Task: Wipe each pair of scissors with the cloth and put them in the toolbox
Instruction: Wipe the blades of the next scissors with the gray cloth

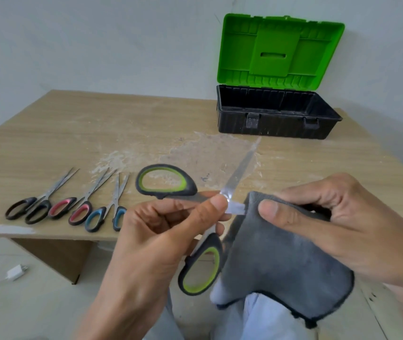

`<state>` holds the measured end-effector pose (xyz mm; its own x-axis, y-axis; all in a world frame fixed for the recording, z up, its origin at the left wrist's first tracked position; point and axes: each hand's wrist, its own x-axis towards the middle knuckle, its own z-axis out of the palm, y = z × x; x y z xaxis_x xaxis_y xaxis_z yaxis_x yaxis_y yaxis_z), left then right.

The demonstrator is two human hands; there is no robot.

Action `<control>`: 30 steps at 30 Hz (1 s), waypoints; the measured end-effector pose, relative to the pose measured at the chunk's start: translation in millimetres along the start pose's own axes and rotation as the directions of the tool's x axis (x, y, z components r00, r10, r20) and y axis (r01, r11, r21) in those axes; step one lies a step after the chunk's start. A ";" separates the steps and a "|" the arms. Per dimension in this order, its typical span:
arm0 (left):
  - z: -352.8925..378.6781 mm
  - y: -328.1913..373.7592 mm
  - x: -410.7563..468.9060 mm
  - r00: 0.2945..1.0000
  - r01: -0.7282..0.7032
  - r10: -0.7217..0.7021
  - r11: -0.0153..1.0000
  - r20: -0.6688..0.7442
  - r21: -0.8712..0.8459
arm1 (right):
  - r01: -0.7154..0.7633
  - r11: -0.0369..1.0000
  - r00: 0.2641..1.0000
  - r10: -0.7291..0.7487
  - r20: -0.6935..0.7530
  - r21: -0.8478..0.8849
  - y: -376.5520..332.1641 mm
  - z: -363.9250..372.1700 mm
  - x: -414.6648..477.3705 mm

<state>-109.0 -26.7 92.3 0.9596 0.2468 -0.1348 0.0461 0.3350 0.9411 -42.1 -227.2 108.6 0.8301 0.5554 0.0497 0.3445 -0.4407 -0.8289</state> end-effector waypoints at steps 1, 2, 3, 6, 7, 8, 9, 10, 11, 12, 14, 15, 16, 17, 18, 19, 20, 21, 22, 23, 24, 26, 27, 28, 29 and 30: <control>1.8 -0.6 -0.3 1.000 0.001 0.000 1.000 0.015 -0.011 | 0.015 1.000 1.000 -0.016 0.012 0.002 -1.4 4.4 1.4; 2.7 -1.0 -0.5 1.000 0.012 -0.011 1.000 0.024 -0.028 | 0.023 1.000 0.999 -0.023 0.025 0.009 -2.1 7.8 2.9; 2.2 -0.9 -0.3 0.999 0.028 -0.027 0.999 0.026 -0.046 | 0.022 0.999 0.999 -0.023 0.039 0.024 -1.5 9.3 4.2; -7.1 2.3 1.3 0.996 0.084 -0.087 0.991 -0.021 -0.100 | 0.007 0.998 1.000 -0.009 0.027 0.058 2.1 3.8 5.3; -10.8 4.1 1.8 0.994 0.094 -0.099 0.990 -0.040 -0.104 | 0.016 0.998 1.000 -0.017 0.016 0.057 1.7 1.1 4.3; -13.1 5.3 2.5 0.993 0.098 -0.104 0.990 -0.050 -0.105 | 0.027 0.998 1.000 -0.027 0.006 0.060 0.4 -0.5 3.0; -13.6 6.0 2.5 0.993 0.099 -0.105 0.989 -0.051 -0.107 | 0.040 0.997 0.999 -0.040 -0.001 0.066 -0.5 -1.5 1.8; -12.2 5.6 2.4 0.993 0.099 -0.105 0.989 -0.048 -0.108 | 0.048 0.997 0.999 -0.048 -0.002 0.068 -0.6 -1.4 1.6; -9.6 4.7 2.1 0.994 0.100 -0.104 0.990 -0.040 -0.104 | 0.045 0.997 0.999 -0.046 0.008 0.062 -0.4 -0.4 2.2; -7.0 3.2 1.7 0.994 0.099 -0.102 0.990 -0.027 -0.098 | 0.038 0.998 0.999 -0.039 0.019 0.058 -0.8 1.5 4.1; -1.1 0.5 0.5 0.995 0.101 -0.099 0.989 0.021 -0.104 | 0.041 0.997 0.998 -0.045 0.051 0.063 -3.1 6.0 7.2; 0.3 0.2 -0.1 0.994 0.104 -0.101 0.988 0.035 -0.110 | 0.043 0.997 0.997 -0.047 0.067 0.064 -3.8 6.8 8.6; 0.6 0.2 -0.1 0.993 0.112 -0.108 0.987 0.035 -0.112 | 0.048 0.997 0.996 -0.052 0.076 0.062 -4.6 6.5 9.8; -0.1 0.4 0.2 0.992 0.122 -0.120 0.986 0.029 -0.112 | 0.052 0.997 0.995 -0.057 0.082 0.065 -4.3 4.7 10.2; -1.0 0.8 0.9 0.991 0.133 -0.131 0.985 0.023 -0.113 | 0.054 0.995 0.995 -0.060 0.085 0.080 -2.0 1.7 9.9; -2.7 1.6 1.3 0.990 0.141 -0.140 0.983 0.013 -0.115 | 0.049 0.994 0.995 -0.058 0.084 0.101 0.8 -2.0 8.9; -4.7 2.8 2.1 0.989 0.144 -0.145 0.982 0.000 -0.119 | 0.037 0.991 0.996 -0.047 0.071 0.127 2.5 -5.5 7.9; -7.2 4.3 2.8 0.990 0.140 -0.143 0.982 -0.016 -0.126 | 0.021 0.987 0.998 -0.029 0.050 0.158 3.2 -9.0 6.7; -9.5 5.7 3.4 0.990 0.134 -0.138 0.982 -0.026 -0.130 | 0.014 0.982 0.999 -0.020 0.029 0.189 5.5 -12.3 4.9; -11.4 6.9 3.6 0.991 0.129 -0.134 0.983 -0.027 -0.127 | 0.014 0.977 1.000 -0.017 0.012 0.215 6.9 -15.1 2.8; -12.3 7.8 3.6 0.991 0.131 -0.134 0.984 -0.022 -0.118 | 0.030 0.972 1.000 -0.029 -0.004 0.235 7.6 -16.5 1.4; -12.3 9.5 2.5 0.990 0.137 -0.138 0.986 -0.008 -0.099 | 0.046 0.960 0.999 -0.044 -0.015 0.275 7.4 -18.1 -1.7; -11.3 10.1 2.0 0.991 0.131 -0.132 0.987 -0.007 -0.095 | 0.042 0.955 0.999 -0.039 -0.014 0.295 6.0 -18.3 -3.2; -10.4 10.3 1.5 0.993 0.117 -0.118 0.989 -0.012 -0.090 | 0.042 0.954 0.999 -0.039 -0.017 0.298 4.8 -18.4 -3.8; -9.0 10.3 0.6 0.995 0.095 -0.097 0.992 -0.020 -0.082 | 0.048 0.956 0.999 -0.044 -0.021 0.288 2.8 -18.4 -3.5; -7.2 10.0 -0.1 0.997 0.067 -0.069 0.995 -0.025 -0.069 | 0.057 0.963 0.998 -0.051 -0.028 0.262 2.5 -17.9 -3.1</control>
<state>-110.7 -16.8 99.5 0.9469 0.2458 -0.2072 0.0912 0.4129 0.9062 -36.0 -242.7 116.3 0.8232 0.5574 0.1079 0.2643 -0.2080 -0.9418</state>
